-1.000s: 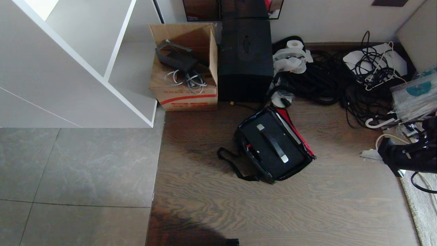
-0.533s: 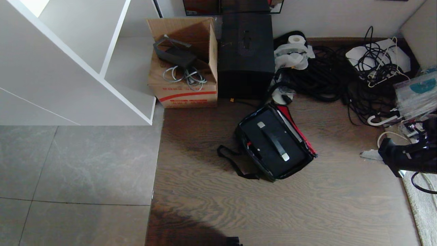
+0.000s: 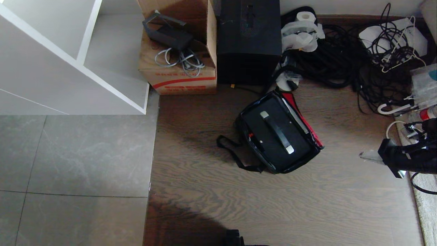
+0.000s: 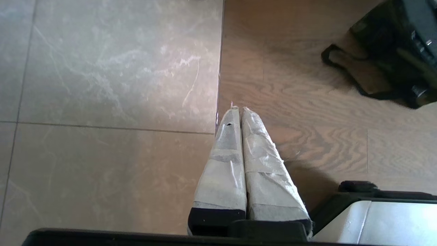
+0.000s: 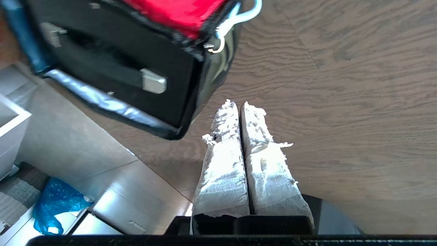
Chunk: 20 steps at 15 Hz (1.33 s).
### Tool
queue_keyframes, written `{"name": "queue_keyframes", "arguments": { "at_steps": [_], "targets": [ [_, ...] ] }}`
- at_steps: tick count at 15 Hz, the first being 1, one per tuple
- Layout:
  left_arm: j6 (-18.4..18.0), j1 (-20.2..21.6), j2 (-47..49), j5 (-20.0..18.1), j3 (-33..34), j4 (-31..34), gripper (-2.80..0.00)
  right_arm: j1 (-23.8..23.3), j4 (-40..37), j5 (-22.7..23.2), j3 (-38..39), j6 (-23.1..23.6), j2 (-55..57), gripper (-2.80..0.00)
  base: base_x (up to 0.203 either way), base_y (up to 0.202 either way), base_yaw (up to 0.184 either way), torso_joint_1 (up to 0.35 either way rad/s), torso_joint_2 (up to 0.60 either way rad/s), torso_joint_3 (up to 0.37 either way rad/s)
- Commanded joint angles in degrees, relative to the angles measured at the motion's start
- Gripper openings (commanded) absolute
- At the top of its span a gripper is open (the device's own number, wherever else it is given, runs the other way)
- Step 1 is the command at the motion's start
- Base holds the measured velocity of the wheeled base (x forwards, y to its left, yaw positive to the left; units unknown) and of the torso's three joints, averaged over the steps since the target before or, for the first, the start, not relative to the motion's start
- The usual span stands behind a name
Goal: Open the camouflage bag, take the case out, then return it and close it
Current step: Close the top of the storage box
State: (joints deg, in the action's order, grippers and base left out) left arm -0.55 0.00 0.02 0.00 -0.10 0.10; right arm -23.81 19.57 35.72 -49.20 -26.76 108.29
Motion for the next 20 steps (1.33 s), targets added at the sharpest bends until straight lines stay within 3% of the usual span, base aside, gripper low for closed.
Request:
{"name": "queue_keyframes", "arguments": {
  "at_steps": [1, 4, 12, 16, 20],
  "targets": [
    [0.0, 0.0, 0.0, 0.0, 0.0, 0.0, -2.8, 0.0, 0.1, 0.5, 0.1, -0.1, 0.0, -2.8, 0.0, 0.0, 0.0, 0.002, 0.0, -0.189],
    [0.3, 0.0, 0.0, 0.0, 0.0, 0.0, -2.8, 0.0, -0.3, 0.5, 0.1, -1.3, -0.3, -2.8, 0.0, 0.0, 0.0, 0.002, 0.0, -0.156],
    [0.3, 0.0, 0.0, 0.0, 0.0, 0.0, -2.8, -1.3, 2.6, 0.4, -2.2, -17.6, 1.5, -2.8, 0.0, 0.0, 0.0, 0.0, 0.0, -0.011],
    [0.3, 0.0, 0.0, 0.0, 0.0, 0.0, -2.8, -1.0, 4.1, 0.2, -3.9, -22.0, 3.6, -2.8, 0.0, 0.0, 0.0, 0.0, 0.0, 0.0],
    [0.3, 0.0, 0.0, 0.0, 0.0, 0.0, -2.8, 2.4, 3.4, -4.3, -8.5, -25.0, 7.3, -2.8, 0.0, 0.0, 0.0, 0.0, 0.0, 0.0]
  ]
}}
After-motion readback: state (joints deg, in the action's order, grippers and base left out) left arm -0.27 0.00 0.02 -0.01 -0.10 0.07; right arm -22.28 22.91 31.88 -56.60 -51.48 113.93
